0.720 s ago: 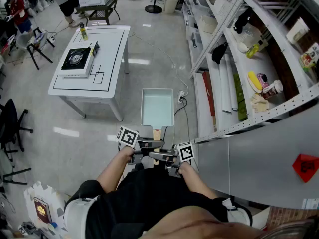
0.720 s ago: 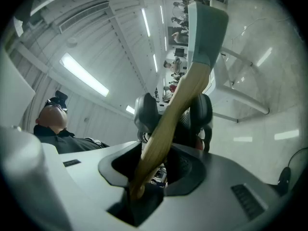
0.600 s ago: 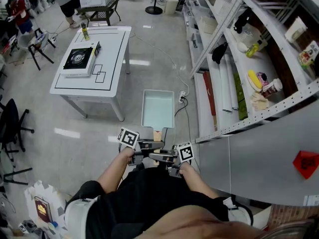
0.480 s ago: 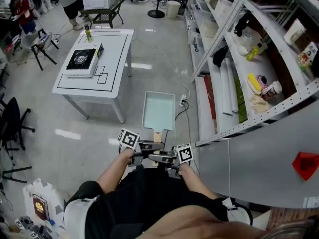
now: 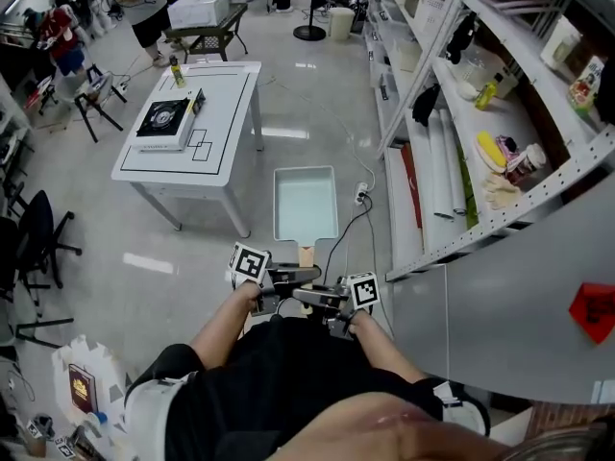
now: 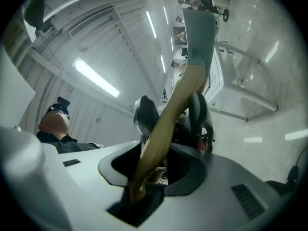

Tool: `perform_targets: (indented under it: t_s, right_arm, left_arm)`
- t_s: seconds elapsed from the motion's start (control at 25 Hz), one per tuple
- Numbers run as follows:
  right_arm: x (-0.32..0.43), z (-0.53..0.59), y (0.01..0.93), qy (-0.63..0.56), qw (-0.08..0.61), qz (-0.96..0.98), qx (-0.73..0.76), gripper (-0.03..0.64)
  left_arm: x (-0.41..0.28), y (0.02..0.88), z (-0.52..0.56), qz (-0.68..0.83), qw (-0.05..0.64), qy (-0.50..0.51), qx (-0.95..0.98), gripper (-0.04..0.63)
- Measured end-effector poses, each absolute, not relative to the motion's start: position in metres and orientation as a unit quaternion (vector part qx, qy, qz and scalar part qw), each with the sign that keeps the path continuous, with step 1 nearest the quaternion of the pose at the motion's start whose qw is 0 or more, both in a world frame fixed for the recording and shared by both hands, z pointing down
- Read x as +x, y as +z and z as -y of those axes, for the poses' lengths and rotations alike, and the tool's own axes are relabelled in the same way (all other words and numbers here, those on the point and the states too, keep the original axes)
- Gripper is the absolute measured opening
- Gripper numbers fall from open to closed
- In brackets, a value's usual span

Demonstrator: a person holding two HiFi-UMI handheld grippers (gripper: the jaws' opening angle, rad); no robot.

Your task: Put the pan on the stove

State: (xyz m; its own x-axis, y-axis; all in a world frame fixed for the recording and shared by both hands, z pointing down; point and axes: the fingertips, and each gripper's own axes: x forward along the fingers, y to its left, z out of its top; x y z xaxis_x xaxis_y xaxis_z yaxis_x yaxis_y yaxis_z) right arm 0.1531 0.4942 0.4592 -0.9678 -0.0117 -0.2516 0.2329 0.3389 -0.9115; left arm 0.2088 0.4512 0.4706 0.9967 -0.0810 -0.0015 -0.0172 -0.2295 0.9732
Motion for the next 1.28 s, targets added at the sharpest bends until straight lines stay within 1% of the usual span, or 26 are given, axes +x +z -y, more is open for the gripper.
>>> perform_targets:
  t_s: [0.12,0.2,0.28,0.68,0.84,0.96,1.16,1.28]
  right_arm:
    - [0.164,-0.499,0.459,-0.573,0.1,-0.81,0.074,0.156]
    - [0.169,-0.504,0.46,-0.581,0.1,-0.804,0.076,0.155]
    - [0.176,-0.508,0.462,-0.582,0.097,-0.804,0.076,0.155]
    - [0.211,-0.521,0.472,-0.586,0.097,-0.799,0.089,0.155]
    - [0.223,-0.525,0.471,-0.582,0.091,-0.803,0.092,0.155]
    - [0.228,-0.529,0.47,-0.581,0.092,-0.803,0.097,0.155]
    - [0.23,-0.531,0.468,-0.579,0.088,-0.804,0.101,0.155]
    - [0.229,-0.528,0.468,-0.566,0.085,-0.813,0.101,0.155]
  left_arm:
    - [0.222,0.471,-0.448,0.019,0.563,-0.021,0.826,0.178]
    - [0.228,0.474,-0.447,0.032,0.534,0.003,0.845,0.178]
    - [0.234,0.477,-0.449,0.043,0.519,0.018,0.853,0.178]
    - [0.272,0.483,-0.467,0.046,0.567,-0.02,0.822,0.179]
    - [0.282,0.483,-0.47,0.055,0.558,-0.024,0.828,0.179]
    - [0.284,0.484,-0.47,0.065,0.536,-0.009,0.842,0.179]
    - [0.286,0.483,-0.471,0.073,0.529,-0.002,0.845,0.179]
    - [0.287,0.481,-0.472,0.065,0.55,-0.017,0.833,0.179]
